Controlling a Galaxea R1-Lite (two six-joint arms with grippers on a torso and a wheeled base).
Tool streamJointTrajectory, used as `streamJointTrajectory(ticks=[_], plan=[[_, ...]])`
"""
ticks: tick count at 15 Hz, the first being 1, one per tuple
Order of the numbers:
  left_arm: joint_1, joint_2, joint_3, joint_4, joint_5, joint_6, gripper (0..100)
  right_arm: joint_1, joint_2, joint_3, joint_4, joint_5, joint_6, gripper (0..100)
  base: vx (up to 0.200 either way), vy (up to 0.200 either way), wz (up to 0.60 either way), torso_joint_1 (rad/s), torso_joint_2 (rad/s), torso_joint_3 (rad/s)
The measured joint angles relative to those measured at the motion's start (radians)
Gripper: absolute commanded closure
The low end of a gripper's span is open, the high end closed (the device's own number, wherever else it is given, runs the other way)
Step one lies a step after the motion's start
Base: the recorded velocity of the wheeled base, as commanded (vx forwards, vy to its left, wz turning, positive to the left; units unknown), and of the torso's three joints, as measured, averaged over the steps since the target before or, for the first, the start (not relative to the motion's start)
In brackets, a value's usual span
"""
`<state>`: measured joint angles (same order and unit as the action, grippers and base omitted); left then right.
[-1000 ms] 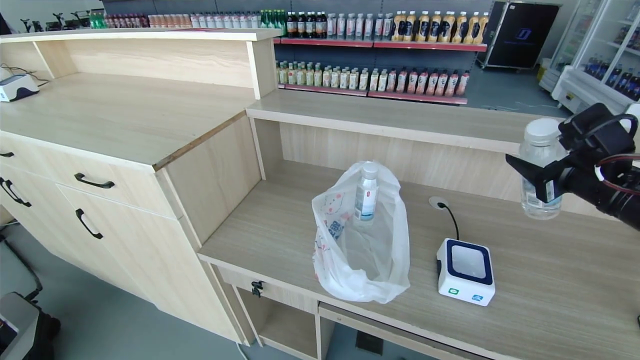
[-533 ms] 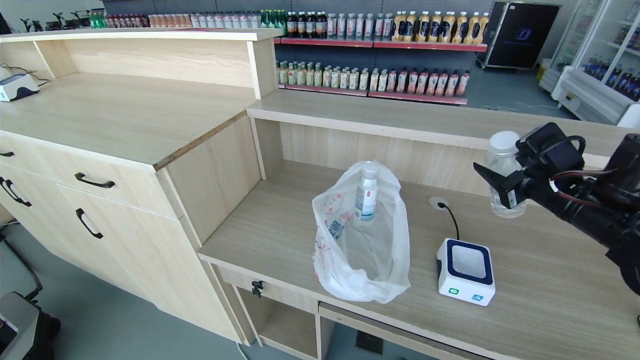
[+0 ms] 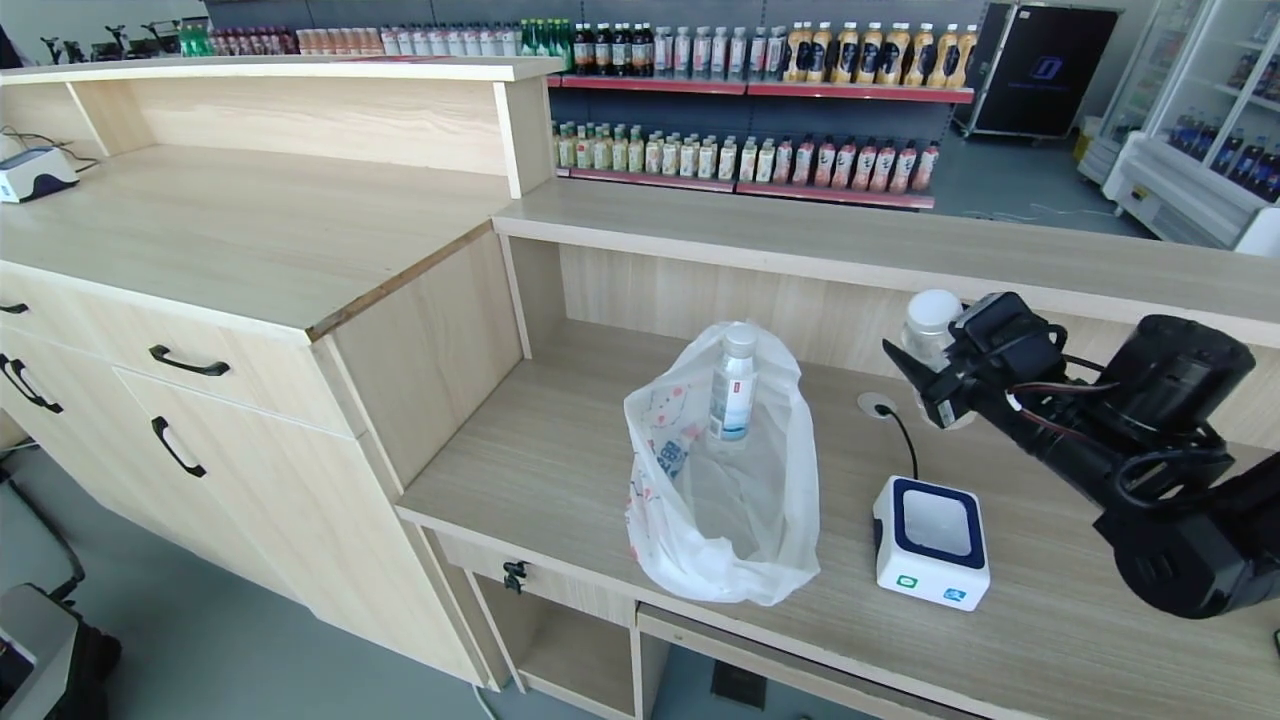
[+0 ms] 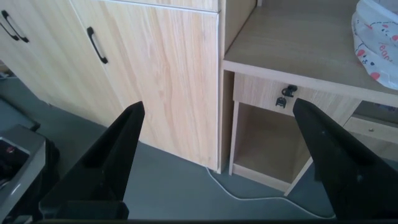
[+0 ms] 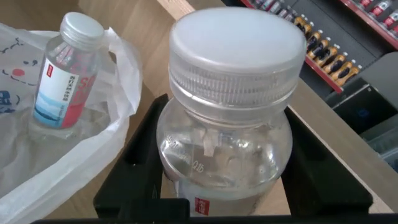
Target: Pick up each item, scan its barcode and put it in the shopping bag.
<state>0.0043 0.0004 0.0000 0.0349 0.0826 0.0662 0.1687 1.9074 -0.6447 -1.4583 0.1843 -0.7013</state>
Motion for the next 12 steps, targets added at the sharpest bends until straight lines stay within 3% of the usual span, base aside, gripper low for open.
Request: streamJointTrajectory(ticks=[3, 12], plan=[[0.000, 0.000, 0.000, 0.000, 0.000, 0.000, 0, 0.004, 0.069, 0.000, -0.081, 0.056, -0.023, 100, 0.000, 0.000, 0.00, 0.000, 0.00, 0.000], [0.000, 0.000, 0.000, 0.000, 0.000, 0.000, 0, 0.021, 0.165, -0.009, -0.089, 0.094, -0.050, 100, 0.000, 0.000, 0.00, 0.000, 0.00, 0.000]])
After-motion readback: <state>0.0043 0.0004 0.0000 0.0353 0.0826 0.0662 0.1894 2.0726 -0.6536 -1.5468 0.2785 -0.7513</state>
